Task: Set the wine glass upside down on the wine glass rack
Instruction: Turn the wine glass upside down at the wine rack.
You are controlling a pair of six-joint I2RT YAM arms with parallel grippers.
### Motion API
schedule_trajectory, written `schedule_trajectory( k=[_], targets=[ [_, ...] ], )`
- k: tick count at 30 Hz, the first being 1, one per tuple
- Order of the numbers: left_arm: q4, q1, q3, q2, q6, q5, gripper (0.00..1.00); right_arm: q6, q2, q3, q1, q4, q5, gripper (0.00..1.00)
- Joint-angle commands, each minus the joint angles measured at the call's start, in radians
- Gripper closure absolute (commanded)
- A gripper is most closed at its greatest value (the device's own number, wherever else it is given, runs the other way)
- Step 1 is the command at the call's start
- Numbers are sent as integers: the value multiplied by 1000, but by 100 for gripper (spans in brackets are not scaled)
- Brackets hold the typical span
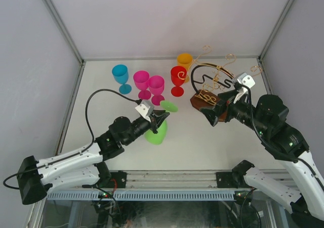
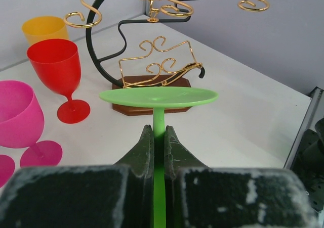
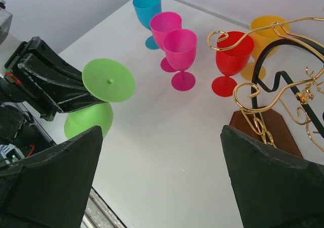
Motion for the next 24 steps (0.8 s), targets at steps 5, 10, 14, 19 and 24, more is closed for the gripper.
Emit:
schedule_trajectory(
  k=[5,10,14,19,24],
  targets=[
    [84,17,34,45,27,19,100,-34,-1,38,-6,-16,9,0],
    [84,17,27,45,29,24,100,-35,1,37,-7,-15,-1,0],
    [86,17,22,44,32,26,100,-20,2,36,-7,-13,-5,0],
    [132,23,6,53,32,27,100,4,-9,36,-8,5,17,0],
    [177,57,8,87,26,71,100,0,-7,38,-11,5,25,0]
  ],
)
